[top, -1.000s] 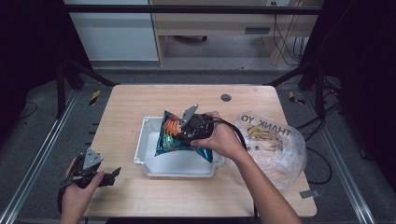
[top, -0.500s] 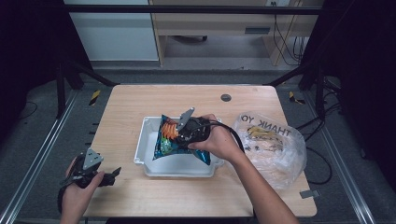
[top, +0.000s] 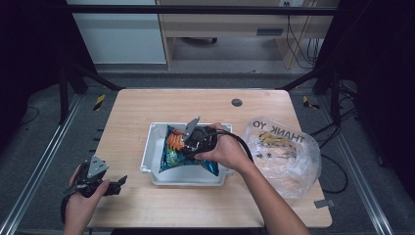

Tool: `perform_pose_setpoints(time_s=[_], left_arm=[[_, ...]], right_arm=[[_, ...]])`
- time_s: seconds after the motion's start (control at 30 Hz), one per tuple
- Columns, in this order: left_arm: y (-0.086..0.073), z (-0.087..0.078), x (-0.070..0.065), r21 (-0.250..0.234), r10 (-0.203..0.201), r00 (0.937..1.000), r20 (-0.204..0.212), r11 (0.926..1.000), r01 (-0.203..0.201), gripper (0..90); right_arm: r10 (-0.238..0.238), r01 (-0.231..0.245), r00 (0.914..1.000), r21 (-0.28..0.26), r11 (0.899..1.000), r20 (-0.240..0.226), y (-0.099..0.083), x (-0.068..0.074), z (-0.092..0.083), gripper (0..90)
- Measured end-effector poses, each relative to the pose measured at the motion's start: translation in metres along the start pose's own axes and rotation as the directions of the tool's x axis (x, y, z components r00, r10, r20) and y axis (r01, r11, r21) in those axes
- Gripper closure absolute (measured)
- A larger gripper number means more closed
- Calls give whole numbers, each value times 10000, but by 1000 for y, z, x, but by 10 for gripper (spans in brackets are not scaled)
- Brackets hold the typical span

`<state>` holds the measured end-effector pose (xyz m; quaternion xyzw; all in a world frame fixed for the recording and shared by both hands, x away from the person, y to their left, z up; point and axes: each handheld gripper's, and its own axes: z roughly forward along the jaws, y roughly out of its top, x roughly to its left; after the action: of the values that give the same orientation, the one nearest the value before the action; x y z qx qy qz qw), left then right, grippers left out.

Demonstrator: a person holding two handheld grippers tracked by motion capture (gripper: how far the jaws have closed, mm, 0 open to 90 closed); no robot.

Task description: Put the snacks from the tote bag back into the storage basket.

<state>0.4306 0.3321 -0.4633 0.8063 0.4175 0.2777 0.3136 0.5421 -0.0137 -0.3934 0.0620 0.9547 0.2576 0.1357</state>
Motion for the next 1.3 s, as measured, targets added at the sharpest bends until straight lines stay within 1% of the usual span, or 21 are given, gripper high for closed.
perform_pose_setpoints(time_s=[0.13, 0.33, 0.43, 0.5, 0.7, 0.73, 0.9, 0.97, 1.3], left_arm=[[0, 1, 0, 16, -3, 10000, 8, 10000, 3, 43], [0, 0, -1, 26, -21, 10000, -13, 10000, 21, 42], [-1, 0, -1, 14, -47, 10000, -7, 10000, 47, 42], [-1, 0, -1, -4, -47, 10000, -18, 10000, 47, 42], [-1, 0, 0, 11, -47, 10000, -10, 10000, 47, 43], [-1, 0, 0, 23, -32, 10000, 2, 10000, 32, 43], [-1, -1, 0, -14, -84, 10000, -14, 10000, 84, 43], [-1, -1, 0, -29, -111, 9999, -19, 9999, 111, 43], [-1, -1, 1, -57, -120, 9999, -28, 9999, 120, 43]], right_arm=[[72, -73, 10000, -11, 10000, -47, 1, 0, 4, 427], [-22, 23, 10000, 166, 9999, -80, 0, -3, 8, 427], [78, -77, 10000, 179, 9998, -60, -2, -4, 9, 427], [22, -21, 10000, 246, 9997, -37, -3, -5, 10, 427], [87, -85, 9999, 254, 9996, -86, -4, -6, 14, 427], [-3, 6, 10000, 318, 9995, -72, -4, -6, 15, 427], [12, -10, 10000, 369, 9993, -66, -4, -6, 19, 427], [105, -103, 9999, 445, 9990, -56, -4, -6, 19, 427], [20, -13, 9999, 435, 9991, -153, -2, -6, 22, 427]])
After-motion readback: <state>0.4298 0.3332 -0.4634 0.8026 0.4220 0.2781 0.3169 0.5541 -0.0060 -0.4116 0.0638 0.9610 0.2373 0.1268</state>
